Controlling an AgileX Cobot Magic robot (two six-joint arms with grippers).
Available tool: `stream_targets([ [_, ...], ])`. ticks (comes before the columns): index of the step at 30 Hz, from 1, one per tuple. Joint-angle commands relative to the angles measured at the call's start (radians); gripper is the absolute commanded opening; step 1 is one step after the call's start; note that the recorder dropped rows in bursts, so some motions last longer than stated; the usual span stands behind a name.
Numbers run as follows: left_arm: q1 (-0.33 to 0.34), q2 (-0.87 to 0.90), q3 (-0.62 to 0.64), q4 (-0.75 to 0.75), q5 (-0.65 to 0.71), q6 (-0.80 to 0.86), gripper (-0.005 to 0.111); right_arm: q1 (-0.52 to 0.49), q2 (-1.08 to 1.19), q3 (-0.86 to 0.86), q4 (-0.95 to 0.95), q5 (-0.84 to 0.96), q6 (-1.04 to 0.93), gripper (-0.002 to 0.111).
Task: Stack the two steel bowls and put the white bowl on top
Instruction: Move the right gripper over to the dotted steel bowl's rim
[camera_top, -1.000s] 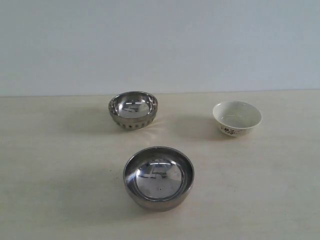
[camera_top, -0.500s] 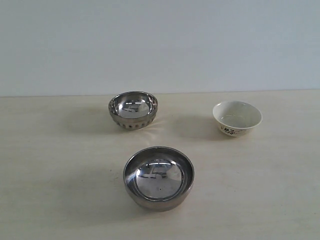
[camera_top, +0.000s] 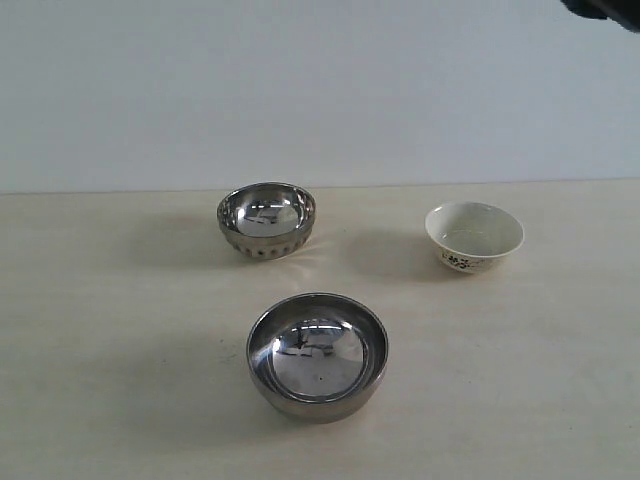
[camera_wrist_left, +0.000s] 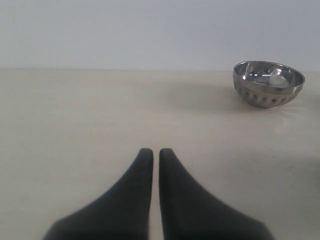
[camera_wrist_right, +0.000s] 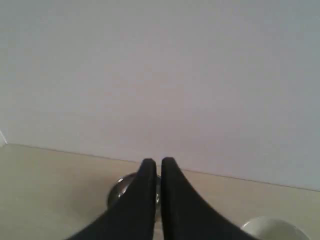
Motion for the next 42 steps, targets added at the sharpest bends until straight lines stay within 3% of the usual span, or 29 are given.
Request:
stream_targets([
  [1, 0.003, -0.003, 0.003, 0.001, 0.001, -0.005, 0.004, -0.005, 0.084, -0.101, -0.012, 0.096, -0.057, 0.0],
  [5, 0.003, -0.003, 0.003, 0.001, 0.001, -0.005, 0.004, -0.005, 0.223, -0.214, 0.024, 0.258, -0.165, 0.0],
  [16, 0.003, -0.003, 0.003, 0.004, 0.001, -0.005, 0.004, 0.01, 0.496, -0.226, 0.156, 0.1, -0.254, 0.0],
  [31, 0.003, -0.003, 0.003, 0.004, 0.001, -0.005, 0.004, 0.03, 0.768, -0.456, 0.157, 0.143, -0.258, 0.001],
  [34, 0.003, -0.003, 0.003, 0.004, 0.001, -0.005, 0.004, 0.03, 0.821, -0.487, 0.157, 0.144, -0.26, 0.011],
  [39, 0.003, -0.003, 0.003, 0.004, 0.001, -0.005, 0.004, 0.03, 0.881, -0.502, 0.157, 0.116, -0.26, 0.039],
  [42, 0.003, -0.003, 0.003, 0.004, 0.001, -0.005, 0.004, 0.03, 0.902, -0.502, 0.16, 0.084, -0.258, 0.046],
])
